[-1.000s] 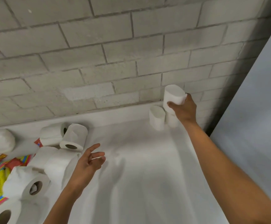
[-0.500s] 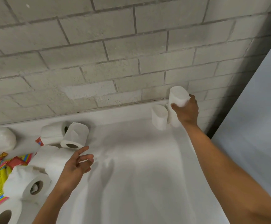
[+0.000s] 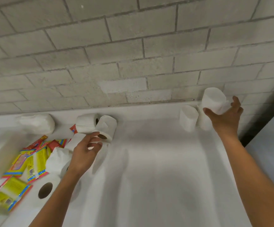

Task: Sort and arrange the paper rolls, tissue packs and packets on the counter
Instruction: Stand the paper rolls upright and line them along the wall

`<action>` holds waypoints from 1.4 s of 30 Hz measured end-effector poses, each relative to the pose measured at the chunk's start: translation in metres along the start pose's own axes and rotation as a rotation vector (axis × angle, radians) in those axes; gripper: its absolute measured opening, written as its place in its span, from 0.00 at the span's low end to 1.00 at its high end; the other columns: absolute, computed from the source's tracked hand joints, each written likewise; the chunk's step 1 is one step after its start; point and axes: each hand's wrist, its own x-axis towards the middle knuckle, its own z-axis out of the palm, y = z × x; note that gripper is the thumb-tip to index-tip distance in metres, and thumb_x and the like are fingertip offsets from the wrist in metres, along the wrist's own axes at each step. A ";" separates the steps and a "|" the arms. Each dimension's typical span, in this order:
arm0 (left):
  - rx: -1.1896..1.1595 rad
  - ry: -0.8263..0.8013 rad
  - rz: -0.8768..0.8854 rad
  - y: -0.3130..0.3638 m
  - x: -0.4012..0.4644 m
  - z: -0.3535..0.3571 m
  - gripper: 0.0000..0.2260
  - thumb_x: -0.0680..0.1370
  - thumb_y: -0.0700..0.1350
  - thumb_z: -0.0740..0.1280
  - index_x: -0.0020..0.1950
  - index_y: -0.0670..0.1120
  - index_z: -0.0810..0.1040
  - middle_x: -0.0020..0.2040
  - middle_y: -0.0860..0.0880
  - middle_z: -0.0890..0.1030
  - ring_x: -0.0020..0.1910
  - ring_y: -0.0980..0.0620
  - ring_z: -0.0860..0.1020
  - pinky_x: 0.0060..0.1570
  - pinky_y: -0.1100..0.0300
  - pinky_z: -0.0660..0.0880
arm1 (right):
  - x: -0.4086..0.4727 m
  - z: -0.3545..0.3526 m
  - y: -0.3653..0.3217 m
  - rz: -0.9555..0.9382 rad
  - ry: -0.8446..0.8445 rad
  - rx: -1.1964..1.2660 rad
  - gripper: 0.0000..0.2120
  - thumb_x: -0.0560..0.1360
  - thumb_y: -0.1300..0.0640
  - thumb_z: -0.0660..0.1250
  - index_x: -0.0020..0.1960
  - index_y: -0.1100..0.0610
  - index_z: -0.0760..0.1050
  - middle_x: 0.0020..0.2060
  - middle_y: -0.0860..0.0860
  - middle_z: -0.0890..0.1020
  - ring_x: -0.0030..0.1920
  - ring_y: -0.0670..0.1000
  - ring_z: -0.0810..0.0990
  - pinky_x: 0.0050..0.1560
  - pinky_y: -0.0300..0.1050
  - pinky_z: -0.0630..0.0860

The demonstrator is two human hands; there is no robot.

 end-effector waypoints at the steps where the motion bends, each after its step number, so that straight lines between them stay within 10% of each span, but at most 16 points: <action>1: 0.039 0.049 0.009 -0.003 0.004 -0.007 0.14 0.78 0.43 0.70 0.63 0.53 0.78 0.55 0.54 0.82 0.54 0.54 0.80 0.51 0.62 0.74 | -0.005 -0.001 -0.004 -0.005 0.011 0.000 0.48 0.68 0.47 0.77 0.78 0.51 0.52 0.73 0.57 0.61 0.70 0.61 0.67 0.65 0.60 0.71; 15: 0.554 -0.040 -0.257 -0.051 0.090 -0.062 0.27 0.75 0.51 0.66 0.72 0.46 0.67 0.61 0.38 0.74 0.63 0.36 0.73 0.64 0.48 0.70 | -0.109 0.045 -0.018 -0.209 -0.244 0.041 0.26 0.73 0.54 0.74 0.68 0.48 0.69 0.61 0.50 0.72 0.62 0.54 0.74 0.63 0.53 0.74; 28: 0.464 -0.201 -0.498 -0.097 0.123 -0.059 0.42 0.74 0.54 0.72 0.81 0.48 0.52 0.71 0.39 0.71 0.66 0.36 0.73 0.57 0.48 0.76 | -0.171 0.078 0.005 -0.122 -0.529 0.001 0.22 0.74 0.55 0.73 0.64 0.42 0.70 0.59 0.48 0.73 0.58 0.48 0.74 0.54 0.42 0.69; 33: 0.373 -0.161 -0.503 -0.107 0.130 -0.062 0.46 0.71 0.53 0.77 0.80 0.45 0.53 0.72 0.39 0.69 0.65 0.36 0.73 0.45 0.50 0.74 | -0.177 0.082 0.009 -0.084 -0.536 0.000 0.22 0.74 0.56 0.74 0.65 0.45 0.71 0.58 0.48 0.73 0.57 0.49 0.74 0.53 0.42 0.69; 42: 0.438 0.045 -0.293 -0.087 0.102 -0.079 0.41 0.65 0.61 0.74 0.71 0.41 0.68 0.65 0.40 0.76 0.64 0.37 0.75 0.62 0.47 0.73 | -0.185 0.088 -0.003 -0.036 -0.603 0.057 0.21 0.74 0.54 0.73 0.64 0.44 0.71 0.57 0.46 0.74 0.55 0.47 0.76 0.50 0.38 0.71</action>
